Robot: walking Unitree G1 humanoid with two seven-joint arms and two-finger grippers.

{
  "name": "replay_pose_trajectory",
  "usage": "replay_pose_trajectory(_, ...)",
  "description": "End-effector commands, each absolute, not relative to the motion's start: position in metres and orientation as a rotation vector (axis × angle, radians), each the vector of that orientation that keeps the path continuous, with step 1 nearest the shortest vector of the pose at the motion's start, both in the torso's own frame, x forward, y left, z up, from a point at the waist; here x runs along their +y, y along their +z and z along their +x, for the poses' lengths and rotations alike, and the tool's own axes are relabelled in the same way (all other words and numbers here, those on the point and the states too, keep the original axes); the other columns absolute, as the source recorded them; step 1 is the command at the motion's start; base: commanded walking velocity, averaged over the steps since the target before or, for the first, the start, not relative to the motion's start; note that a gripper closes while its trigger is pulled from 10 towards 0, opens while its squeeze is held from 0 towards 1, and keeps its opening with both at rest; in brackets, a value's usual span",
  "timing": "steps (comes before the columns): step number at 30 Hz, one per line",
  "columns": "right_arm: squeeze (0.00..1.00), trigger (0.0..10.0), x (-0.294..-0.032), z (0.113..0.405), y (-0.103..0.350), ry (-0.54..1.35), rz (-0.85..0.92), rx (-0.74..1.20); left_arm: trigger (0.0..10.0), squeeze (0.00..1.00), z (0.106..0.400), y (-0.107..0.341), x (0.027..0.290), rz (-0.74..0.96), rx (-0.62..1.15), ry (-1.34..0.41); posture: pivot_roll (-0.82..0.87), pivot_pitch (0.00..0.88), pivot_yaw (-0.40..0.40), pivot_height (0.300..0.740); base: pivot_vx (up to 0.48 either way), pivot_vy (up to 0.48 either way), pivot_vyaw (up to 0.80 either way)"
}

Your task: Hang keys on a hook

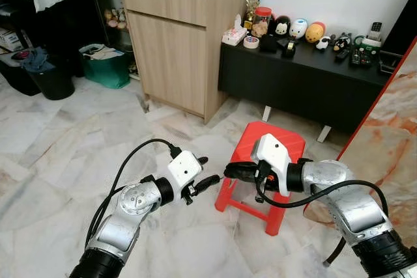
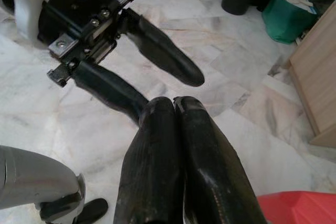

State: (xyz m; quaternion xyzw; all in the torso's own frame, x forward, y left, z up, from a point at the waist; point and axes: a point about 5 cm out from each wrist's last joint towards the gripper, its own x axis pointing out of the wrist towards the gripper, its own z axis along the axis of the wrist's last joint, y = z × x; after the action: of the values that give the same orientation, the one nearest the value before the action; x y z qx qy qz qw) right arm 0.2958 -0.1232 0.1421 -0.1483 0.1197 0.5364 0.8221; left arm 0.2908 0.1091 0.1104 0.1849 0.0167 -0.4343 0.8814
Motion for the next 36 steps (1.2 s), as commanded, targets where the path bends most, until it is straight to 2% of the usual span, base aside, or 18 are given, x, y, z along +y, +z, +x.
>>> replay_pose_trajectory(1, 0.0, 10.0, -0.1244, 0.2984, 0.146, 1.127, -0.326, 0.24, 10.0, 0.0, 0.2896, 0.1161, 0.1048, 0.383, 0.01, -0.93, 0.02, 0.0, -0.057, 0.709, 0.0, 0.0, 0.0)
replay_pose_trajectory(25, 0.0, 10.0, -0.1317, 0.2997, 0.1413, 1.102, -0.35, 0.26, 10.0, 0.0, 0.288, 0.1095, 0.1104, 0.446, 0.047, -0.938, 0.03, 0.0, -0.056, 0.709, 0.0, 0.0, 0.0)
replay_pose_trajectory(36, 0.0, 10.0, -0.1261, 0.3009, 0.1442, 1.105, -0.326, 0.235, 10.0, 0.0, 0.289, 0.112, 0.1091, 0.432, 0.035, -0.942, 0.03, 0.0, -0.053, 0.709, 0.0, 0.0, 0.0)
